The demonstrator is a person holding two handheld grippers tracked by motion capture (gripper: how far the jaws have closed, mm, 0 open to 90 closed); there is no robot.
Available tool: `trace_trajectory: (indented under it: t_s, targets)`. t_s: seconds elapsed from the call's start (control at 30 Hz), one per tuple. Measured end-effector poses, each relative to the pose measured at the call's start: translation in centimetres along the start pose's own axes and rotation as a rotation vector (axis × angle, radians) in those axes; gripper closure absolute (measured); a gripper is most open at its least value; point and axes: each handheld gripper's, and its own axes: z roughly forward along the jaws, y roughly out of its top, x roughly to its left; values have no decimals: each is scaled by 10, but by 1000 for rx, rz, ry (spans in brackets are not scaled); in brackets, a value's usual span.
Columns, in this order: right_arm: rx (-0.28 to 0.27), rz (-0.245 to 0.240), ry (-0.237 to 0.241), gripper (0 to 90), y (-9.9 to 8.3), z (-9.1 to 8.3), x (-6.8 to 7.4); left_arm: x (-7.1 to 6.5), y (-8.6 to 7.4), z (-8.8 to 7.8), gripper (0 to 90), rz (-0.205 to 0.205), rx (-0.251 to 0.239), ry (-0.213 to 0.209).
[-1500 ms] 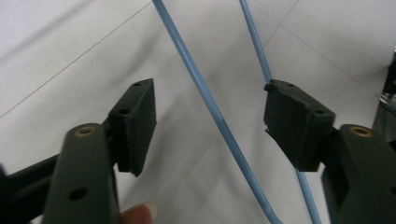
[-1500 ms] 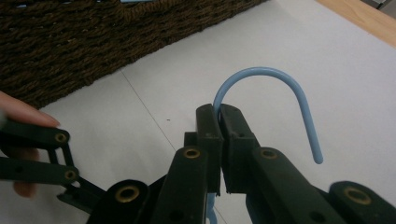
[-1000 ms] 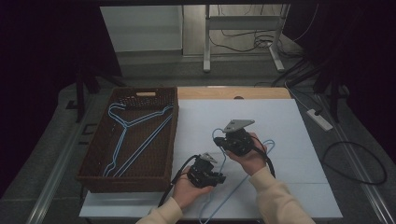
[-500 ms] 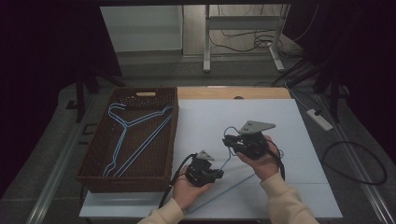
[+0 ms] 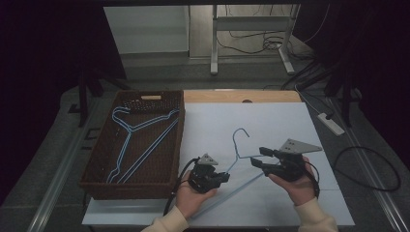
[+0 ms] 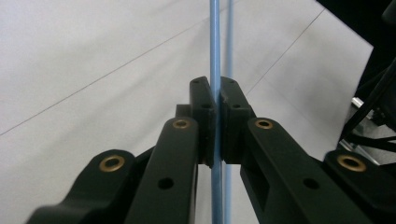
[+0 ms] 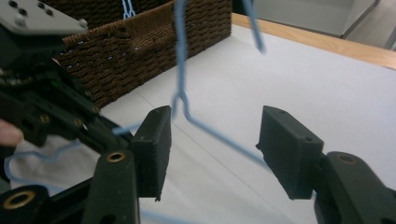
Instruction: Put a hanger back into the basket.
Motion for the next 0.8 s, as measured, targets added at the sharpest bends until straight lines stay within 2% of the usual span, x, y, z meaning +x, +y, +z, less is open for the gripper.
trace_trajectory:
  t_s: [0.07, 0.27, 0.4, 0.63, 0.67, 0.8]
  targets:
    - [-10, 21, -4, 432, -6, -10, -5, -1, 2, -5, 868, -9, -15, -10]
    - [-36, 21, -14, 410, -16, -27, -9, -5, 9, -20, 868, 0, -50, -16]
    - [-48, 30, -22, 405, -21, -32, -12, -4, 16, -37, 868, -11, -91, -33]
    - [-30, 34, -36, 398, -28, -31, -17, -1, 27, -64, 868, -10, -144, -46]
    - [-30, 34, -36, 398, -28, -31, -17, -1, 27, -64, 868, -10, -144, -46]
    - [-14, 48, -52, 377, -35, -27, -23, 4, 34, -88, 868, -4, -182, -54]
